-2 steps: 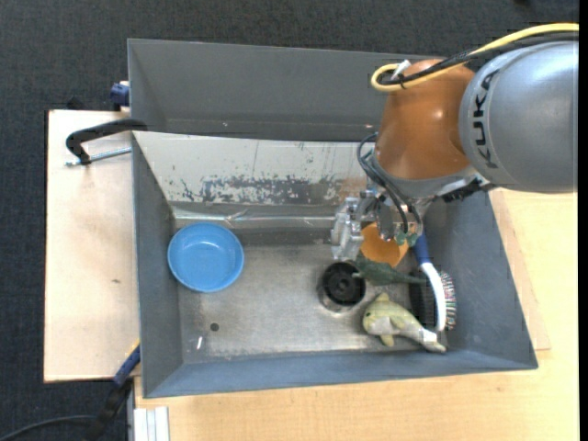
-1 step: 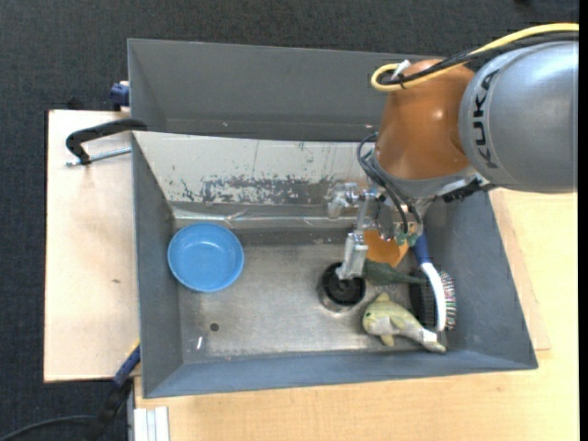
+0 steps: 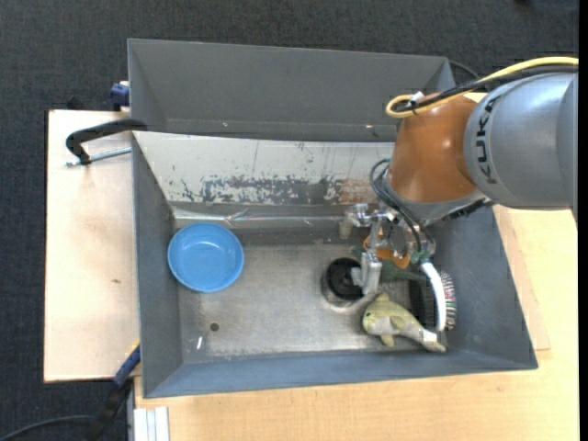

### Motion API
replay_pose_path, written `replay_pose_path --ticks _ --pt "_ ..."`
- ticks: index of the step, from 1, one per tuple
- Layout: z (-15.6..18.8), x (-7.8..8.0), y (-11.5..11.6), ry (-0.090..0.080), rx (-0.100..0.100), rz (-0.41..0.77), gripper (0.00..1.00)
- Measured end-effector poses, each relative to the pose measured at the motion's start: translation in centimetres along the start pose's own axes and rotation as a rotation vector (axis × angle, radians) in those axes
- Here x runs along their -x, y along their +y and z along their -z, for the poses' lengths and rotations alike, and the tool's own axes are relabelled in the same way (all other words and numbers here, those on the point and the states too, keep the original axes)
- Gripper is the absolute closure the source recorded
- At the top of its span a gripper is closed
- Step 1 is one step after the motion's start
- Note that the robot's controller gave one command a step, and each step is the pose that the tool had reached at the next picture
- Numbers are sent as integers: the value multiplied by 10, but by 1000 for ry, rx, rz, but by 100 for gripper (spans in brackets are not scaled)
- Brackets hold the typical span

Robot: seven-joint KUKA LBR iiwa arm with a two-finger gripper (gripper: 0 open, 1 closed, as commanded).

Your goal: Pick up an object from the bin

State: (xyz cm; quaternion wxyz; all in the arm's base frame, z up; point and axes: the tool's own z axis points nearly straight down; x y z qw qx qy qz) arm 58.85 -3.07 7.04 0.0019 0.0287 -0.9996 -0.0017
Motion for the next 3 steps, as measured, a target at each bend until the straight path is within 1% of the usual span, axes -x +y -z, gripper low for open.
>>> replay_pose_path --ticks 1,2,3 --pt "6 3 1 -10 -3 3 100" --pt "7 19 47 -19 -11 471 100" --pt "214 10 63 -18 -7 495 100"
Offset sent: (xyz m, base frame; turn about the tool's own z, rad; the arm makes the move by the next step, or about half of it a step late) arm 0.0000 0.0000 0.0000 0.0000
